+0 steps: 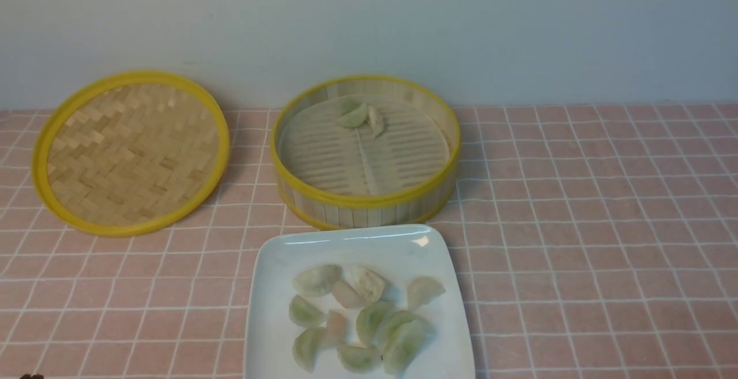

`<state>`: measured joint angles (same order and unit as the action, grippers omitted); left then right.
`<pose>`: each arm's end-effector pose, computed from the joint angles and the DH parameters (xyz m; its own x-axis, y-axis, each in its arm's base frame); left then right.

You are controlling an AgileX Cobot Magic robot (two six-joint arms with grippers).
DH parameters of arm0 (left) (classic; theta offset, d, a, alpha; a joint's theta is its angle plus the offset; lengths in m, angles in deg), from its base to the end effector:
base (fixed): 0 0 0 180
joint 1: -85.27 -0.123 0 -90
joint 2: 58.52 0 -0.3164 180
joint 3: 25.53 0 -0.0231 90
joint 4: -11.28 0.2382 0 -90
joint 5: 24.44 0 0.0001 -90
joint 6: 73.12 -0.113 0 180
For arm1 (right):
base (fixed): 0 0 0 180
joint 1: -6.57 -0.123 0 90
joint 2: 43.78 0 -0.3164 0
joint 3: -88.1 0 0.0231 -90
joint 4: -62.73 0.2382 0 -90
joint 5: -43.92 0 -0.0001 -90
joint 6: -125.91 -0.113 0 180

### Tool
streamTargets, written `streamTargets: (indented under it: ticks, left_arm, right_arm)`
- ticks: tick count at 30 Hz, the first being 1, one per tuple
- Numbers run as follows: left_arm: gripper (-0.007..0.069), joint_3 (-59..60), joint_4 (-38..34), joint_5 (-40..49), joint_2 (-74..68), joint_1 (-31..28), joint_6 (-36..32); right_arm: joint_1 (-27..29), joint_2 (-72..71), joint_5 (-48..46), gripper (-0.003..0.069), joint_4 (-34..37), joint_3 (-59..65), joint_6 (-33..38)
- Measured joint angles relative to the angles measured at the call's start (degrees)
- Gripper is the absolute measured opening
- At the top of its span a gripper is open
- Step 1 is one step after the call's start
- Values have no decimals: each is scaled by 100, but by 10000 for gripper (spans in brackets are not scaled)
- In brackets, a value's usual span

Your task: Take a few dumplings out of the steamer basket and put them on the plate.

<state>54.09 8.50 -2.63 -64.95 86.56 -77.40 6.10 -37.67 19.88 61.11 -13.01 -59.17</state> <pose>0.0291 -0.0027 0.1632 -0.3049 0.0365 -0.9517 0.0487 0.9986 0.0227 0.0275 -0.0011 0.1635 -0.3253 0.0601 -0.9437 0.0232 0.9982 0.0556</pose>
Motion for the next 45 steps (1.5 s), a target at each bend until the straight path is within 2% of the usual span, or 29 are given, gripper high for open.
streamTargets:
  ticks: [45]
  left_arm:
    - [-6,0,0,0,0,0,0]
  right_arm:
    - [0,0,89,-15,0,14,-104]
